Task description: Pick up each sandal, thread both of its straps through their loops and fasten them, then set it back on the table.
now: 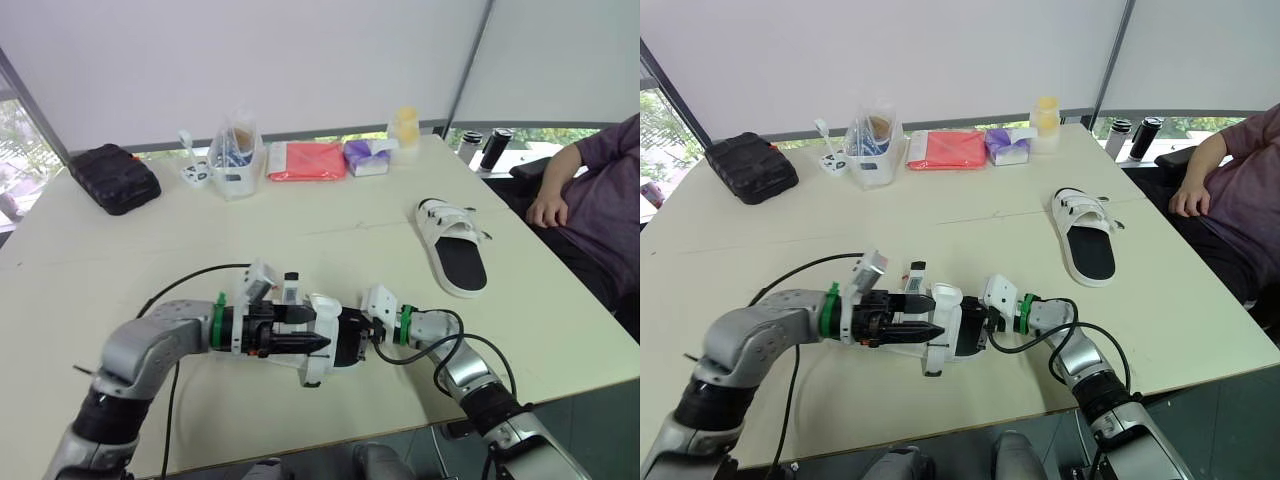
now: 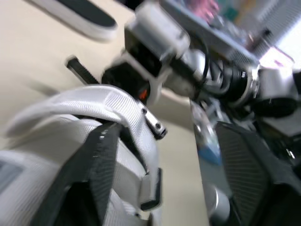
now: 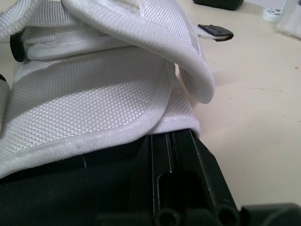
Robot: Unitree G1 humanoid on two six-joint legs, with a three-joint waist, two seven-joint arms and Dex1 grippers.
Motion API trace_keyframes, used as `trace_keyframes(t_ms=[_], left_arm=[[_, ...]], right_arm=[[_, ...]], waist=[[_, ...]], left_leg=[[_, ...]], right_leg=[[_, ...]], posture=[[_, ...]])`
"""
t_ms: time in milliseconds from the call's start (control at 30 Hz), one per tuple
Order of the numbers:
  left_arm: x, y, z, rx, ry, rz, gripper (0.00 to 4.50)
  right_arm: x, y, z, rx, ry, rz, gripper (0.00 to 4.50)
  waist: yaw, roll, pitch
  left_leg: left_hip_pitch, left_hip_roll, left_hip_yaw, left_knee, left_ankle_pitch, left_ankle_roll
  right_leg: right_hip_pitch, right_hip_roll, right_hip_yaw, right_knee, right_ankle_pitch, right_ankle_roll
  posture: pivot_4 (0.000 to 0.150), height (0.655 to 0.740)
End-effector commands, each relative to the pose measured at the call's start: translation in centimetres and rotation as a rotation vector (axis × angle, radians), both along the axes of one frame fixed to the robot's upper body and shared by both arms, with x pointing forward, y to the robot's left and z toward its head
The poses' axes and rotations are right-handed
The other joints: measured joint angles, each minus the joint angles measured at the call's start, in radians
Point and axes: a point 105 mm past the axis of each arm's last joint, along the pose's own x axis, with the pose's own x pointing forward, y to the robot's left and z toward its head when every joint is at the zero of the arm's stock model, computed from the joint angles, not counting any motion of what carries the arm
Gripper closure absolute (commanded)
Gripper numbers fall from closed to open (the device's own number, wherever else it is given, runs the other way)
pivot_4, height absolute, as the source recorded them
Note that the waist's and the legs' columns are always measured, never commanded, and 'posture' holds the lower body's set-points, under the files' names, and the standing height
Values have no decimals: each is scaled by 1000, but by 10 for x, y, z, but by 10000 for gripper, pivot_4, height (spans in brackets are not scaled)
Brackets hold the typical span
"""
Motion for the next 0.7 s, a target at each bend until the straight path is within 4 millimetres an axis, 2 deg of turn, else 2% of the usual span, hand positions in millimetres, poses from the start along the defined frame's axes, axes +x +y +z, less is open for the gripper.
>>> trace_keyframes(t_ms=[33,100,167,300,433,600,700], left_arm=[[-31,11,1,62,-13,-12,11904],[-49,19,-13,149,6,-33,11904],[-54,24,-27,200,28,-28,11904],[-44,21,-47,213,60,4,11904],[-37,16,-58,224,50,-26,11904],[-27,3,-68,224,43,-75,11904],[-23,-7,-71,218,38,-120,11904]], right_arm=[[-14,-35,-68,-198,236,-97,45000],[-14,-35,-69,-205,240,-90,45000],[-13,-34,-69,-209,243,-84,45000],[-14,-31,-70,-209,250,-70,45000],[-15,-31,-70,-217,253,-60,45000],[-13,-36,-68,-218,248,-79,45000],[-13,-38,-68,-218,247,-87,45000]], waist=[[1,0,0],[1,0,-1],[3,1,-1],[7,1,-2],[1,4,-4],[1,2,-6],[10,-1,-7]], left_leg=[[1,0,0,-1,0,0],[1,0,0,-1,0,0],[1,0,1,-2,0,-1],[-1,2,0,-2,-2,-4],[-4,5,0,-3,-2,-4],[-1,3,1,-7,-2,-3],[-1,2,2,-5,0,-1]], right_leg=[[0,0,0,0,0,0],[0,0,0,-1,0,0],[0,0,0,-2,0,0],[0,1,-1,-9,0,-1],[2,2,-9,-23,0,-1],[4,0,-5,-20,2,-2],[0,1,-5,-10,4,-6]], posture=[[1500,7400],[1500,7400],[1500,7400],[1500,7400],[1500,7400],[1500,7400],[1500,7400]])
